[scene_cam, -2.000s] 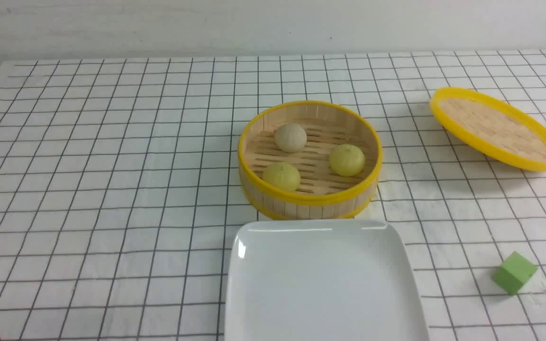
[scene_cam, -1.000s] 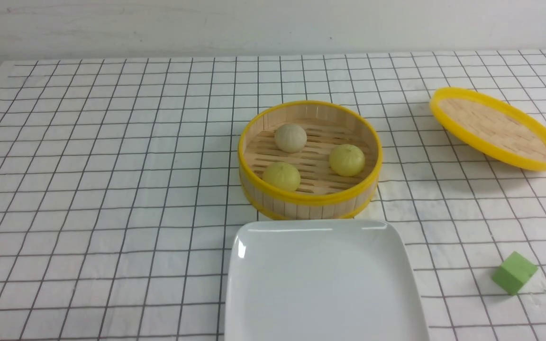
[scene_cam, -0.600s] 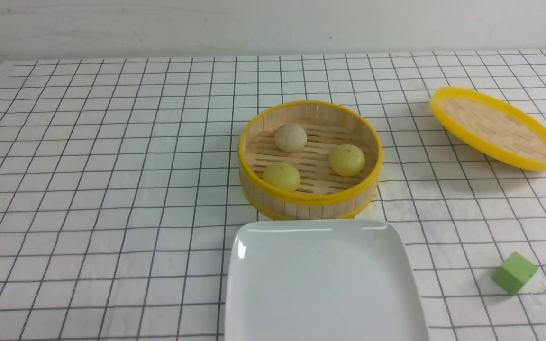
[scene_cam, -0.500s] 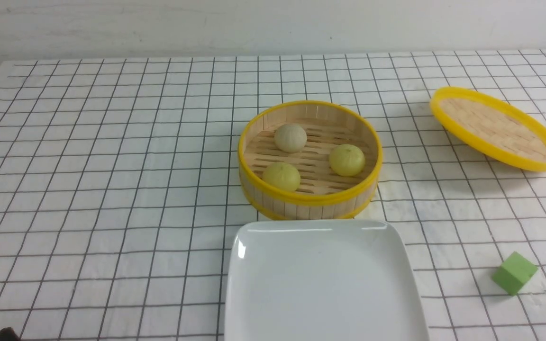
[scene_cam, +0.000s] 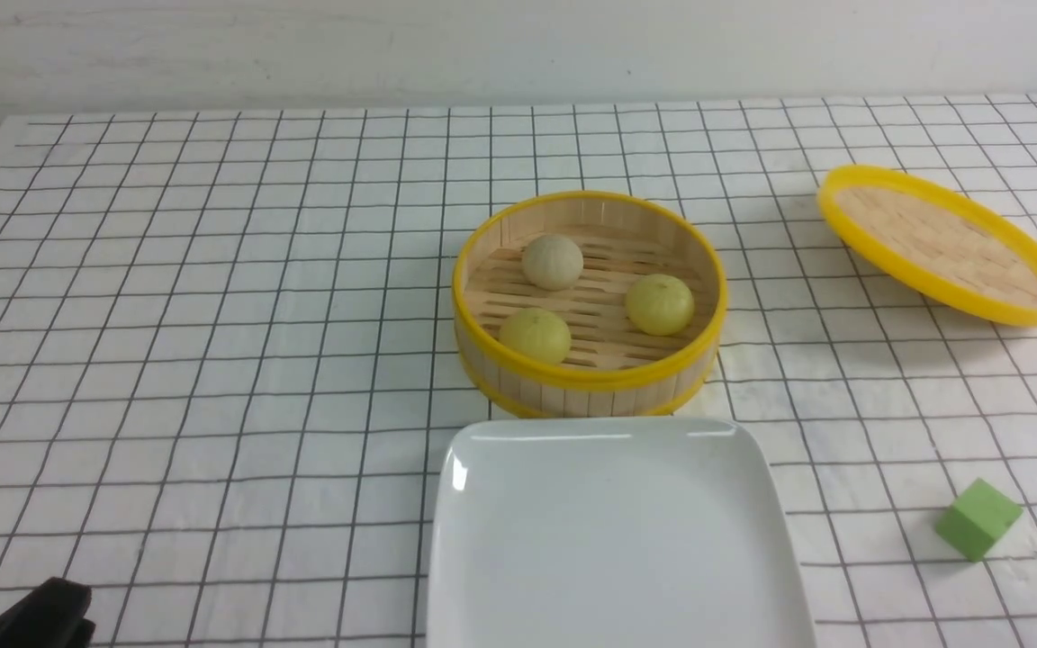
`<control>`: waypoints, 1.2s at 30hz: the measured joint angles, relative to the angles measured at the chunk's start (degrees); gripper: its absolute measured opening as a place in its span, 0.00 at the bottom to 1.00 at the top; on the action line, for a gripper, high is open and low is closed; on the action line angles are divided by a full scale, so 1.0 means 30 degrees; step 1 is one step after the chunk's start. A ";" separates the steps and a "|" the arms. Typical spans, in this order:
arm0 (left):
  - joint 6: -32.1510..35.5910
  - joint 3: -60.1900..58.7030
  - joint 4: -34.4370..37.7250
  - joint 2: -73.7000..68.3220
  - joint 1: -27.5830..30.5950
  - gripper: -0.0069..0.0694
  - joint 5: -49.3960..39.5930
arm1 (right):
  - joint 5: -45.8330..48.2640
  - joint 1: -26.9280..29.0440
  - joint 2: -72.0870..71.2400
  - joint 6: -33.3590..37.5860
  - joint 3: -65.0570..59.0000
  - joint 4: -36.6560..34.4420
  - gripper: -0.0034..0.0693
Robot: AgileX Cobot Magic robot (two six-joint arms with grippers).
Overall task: Put the steamed buns into the plate on the white-black tablecloth.
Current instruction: 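Reach toward a bun in the bamboo steamer with the right gripper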
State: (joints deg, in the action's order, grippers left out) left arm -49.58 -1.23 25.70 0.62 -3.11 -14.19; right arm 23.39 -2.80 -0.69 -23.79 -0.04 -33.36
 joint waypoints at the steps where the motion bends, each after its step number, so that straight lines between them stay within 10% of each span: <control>1: 0.1814 0.0807 -0.0199 0.0000 0.0000 0.35 -0.0237 | 0.0175 0.0000 0.0000 0.0853 0.1262 0.0468 0.38; 7: 0.6254 0.5026 -0.0847 -0.0894 0.0000 0.16 -0.2654 | 0.2308 0.0000 0.2147 0.2788 0.6625 0.5441 0.24; 14: 1.0725 0.8931 -0.2202 -0.9642 0.0000 0.09 -1.3884 | 1.2680 0.0000 1.1563 0.0792 1.2195 1.1120 0.03; 25: 1.6696 1.0824 0.0144 -1.8020 0.0000 0.14 -1.3321 | 1.1410 -0.1027 2.1321 1.2612 1.4099 -0.1549 0.11; 36: 1.7241 1.0908 0.0599 -1.9130 0.0000 0.27 -1.1801 | 0.7937 -0.5369 2.9779 1.3847 2.1374 0.0350 0.36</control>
State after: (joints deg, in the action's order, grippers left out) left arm 2.14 31.49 27.50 -56.76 -3.11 -49.59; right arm 47.21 -18.90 88.65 17.75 64.08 -32.31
